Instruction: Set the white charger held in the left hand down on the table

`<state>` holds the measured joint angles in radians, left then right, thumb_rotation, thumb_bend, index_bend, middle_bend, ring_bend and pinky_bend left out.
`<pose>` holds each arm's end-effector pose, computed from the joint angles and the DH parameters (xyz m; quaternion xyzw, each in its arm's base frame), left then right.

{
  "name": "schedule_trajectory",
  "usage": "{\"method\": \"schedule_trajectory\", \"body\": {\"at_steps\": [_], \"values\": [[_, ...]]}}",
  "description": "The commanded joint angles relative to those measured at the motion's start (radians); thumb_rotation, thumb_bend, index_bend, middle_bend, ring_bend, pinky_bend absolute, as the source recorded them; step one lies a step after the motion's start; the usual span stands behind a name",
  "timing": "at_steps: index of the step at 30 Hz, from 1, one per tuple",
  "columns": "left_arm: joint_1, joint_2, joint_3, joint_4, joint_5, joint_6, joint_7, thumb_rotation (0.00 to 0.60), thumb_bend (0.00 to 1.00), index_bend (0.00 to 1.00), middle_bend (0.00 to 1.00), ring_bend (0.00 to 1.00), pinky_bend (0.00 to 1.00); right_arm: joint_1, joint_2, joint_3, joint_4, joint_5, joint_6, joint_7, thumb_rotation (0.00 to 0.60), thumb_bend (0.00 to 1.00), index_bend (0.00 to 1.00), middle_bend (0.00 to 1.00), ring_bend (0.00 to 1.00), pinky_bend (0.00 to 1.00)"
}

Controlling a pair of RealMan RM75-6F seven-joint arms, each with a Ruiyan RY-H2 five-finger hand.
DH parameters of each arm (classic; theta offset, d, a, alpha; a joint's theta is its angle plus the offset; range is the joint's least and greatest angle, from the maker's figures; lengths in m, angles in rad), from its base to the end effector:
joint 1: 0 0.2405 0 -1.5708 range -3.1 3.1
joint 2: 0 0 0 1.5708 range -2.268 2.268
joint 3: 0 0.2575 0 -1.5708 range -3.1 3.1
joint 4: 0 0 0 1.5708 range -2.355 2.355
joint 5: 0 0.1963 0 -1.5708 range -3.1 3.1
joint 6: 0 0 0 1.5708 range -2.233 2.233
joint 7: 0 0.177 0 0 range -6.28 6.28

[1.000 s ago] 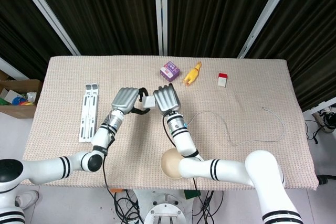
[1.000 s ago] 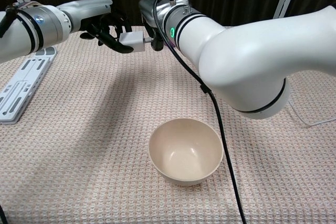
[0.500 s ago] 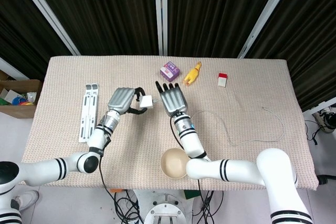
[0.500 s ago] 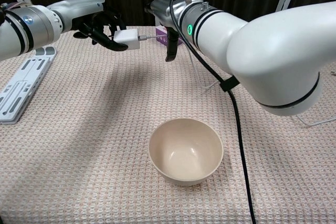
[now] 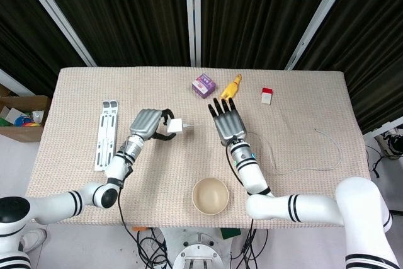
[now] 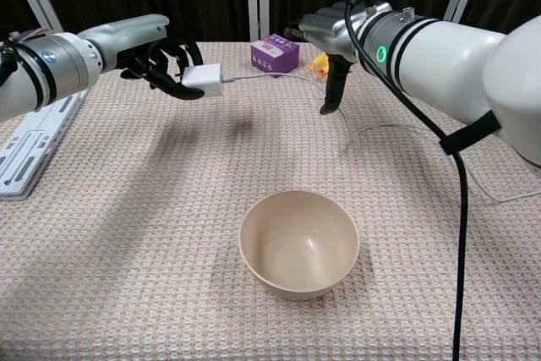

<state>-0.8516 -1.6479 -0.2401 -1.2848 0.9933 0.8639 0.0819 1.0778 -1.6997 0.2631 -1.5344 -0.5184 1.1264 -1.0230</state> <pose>-0.1287 0.4135 -0.0339 -0.6771 -0.4831 -0.4090 0.3752 -0.0476 -0.3970 -0.0471 0.7749 -0.2919 0.2604 0.4965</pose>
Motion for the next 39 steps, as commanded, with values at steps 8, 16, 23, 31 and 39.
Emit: {"method": "schedule_trajectory", "body": {"at_steps": [8,16,23,31,39], "values": [[-0.013,-0.098,0.008,0.133,-0.007,-0.041,-0.006,0.502,0.21,0.57,0.51,0.68,0.89,-0.128,0.011,-0.008,-0.029,-0.268,-0.046,0.401,0.600,0.00,0.00,0.00,0.00,0.00],[-0.011,-0.164,0.035,0.259,0.055,-0.072,-0.054,0.555,0.21,0.50,0.48,0.64,0.86,-0.227,0.126,-0.042,-0.130,-0.365,0.029,0.482,0.600,0.00,0.00,0.00,0.00,0.00],[0.006,-0.127,0.056,0.241,0.103,-0.043,-0.012,0.473,0.21,0.18,0.18,0.21,0.41,-0.318,0.288,-0.072,-0.248,-0.383,0.085,0.497,0.600,0.00,0.00,0.00,0.00,0.00],[0.125,0.136,0.067,-0.055,0.127,0.135,0.092,0.458,0.21,0.17,0.16,0.19,0.36,-0.449,0.526,-0.120,-0.352,-0.437,0.129,0.579,0.600,0.00,0.00,0.00,0.00,0.00],[0.311,0.427,0.154,-0.257,0.216,0.381,0.210,0.592,0.21,0.19,0.17,0.19,0.29,-0.608,0.725,-0.176,-0.325,-0.588,0.167,0.815,0.600,0.07,0.00,0.00,0.00,0.00]]}}
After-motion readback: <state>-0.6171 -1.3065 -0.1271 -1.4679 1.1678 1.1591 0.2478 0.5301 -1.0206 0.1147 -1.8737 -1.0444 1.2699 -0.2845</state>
